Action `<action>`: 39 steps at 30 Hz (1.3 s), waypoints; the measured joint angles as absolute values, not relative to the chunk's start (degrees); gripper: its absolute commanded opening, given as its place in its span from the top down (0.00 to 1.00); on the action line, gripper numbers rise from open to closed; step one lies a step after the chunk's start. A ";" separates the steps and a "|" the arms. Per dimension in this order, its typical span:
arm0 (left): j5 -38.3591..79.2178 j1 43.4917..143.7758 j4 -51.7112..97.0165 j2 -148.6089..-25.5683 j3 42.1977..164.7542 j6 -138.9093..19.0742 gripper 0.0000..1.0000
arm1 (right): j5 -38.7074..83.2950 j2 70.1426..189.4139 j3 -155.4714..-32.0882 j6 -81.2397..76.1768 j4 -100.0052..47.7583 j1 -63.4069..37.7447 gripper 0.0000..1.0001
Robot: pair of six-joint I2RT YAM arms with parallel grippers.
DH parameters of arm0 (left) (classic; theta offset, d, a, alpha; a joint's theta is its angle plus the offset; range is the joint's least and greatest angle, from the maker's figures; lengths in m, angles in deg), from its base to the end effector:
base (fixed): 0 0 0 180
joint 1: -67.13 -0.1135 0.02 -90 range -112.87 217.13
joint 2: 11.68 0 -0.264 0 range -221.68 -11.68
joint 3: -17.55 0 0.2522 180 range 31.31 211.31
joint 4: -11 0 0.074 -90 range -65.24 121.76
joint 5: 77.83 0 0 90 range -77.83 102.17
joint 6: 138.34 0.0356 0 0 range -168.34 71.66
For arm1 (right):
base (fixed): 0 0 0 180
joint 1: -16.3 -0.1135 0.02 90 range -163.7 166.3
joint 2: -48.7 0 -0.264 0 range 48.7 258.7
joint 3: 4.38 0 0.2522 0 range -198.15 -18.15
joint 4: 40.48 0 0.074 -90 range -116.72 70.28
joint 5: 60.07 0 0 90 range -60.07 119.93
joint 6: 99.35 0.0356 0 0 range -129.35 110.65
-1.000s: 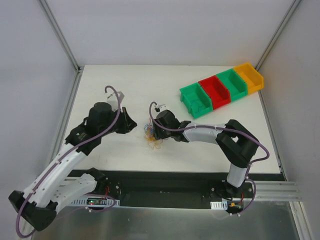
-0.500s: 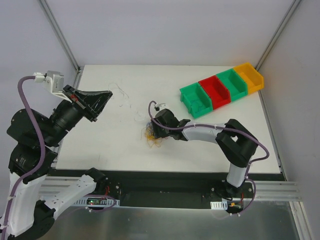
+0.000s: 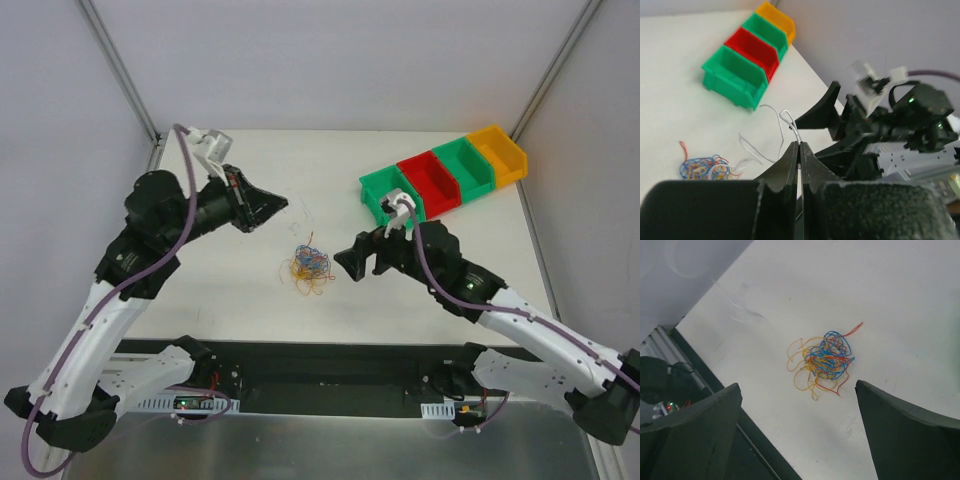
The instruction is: Untangle the cables
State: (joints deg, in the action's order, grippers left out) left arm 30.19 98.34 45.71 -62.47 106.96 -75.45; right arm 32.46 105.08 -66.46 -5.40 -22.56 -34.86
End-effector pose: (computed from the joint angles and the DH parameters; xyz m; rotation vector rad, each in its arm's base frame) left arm 0.1292 -0.0912 0.4828 0.3240 1.5664 -1.0410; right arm 0.1466 0.1796 0.3352 -0.7032 1.6907 0.6473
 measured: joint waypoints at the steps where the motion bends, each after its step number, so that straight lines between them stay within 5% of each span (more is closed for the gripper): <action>1: 32.77 98.34 44.15 -63.41 105.48 -76.09 1.00 | 30.21 102.91 -65.76 -5.90 -22.69 -34.18 0.00; 7: 43.87 99.03 35.02 -68.39 94.35 -80.81 1.00 | 16.26 95.37 -64.03 -7.30 -24.92 -32.63 0.00; 16: 51.87 102.97 24.79 -69.11 89.22 -84.02 1.00 | 11.28 97.08 -64.67 -10.03 -22.90 -31.84 0.01; 23: 57.16 103.95 21.84 -69.48 88.63 -83.95 1.00 | 9.92 101.12 -68.34 -14.21 -19.23 -31.54 0.14; 35: 62.80 103.95 13.97 -71.45 87.69 -85.66 1.00 | 9.73 98.00 -60.47 -7.83 -28.11 -31.41 0.56; 39: 64.02 103.95 11.57 -71.76 86.77 -86.58 1.00 | 9.66 97.10 -57.30 -3.85 -33.48 -31.41 0.48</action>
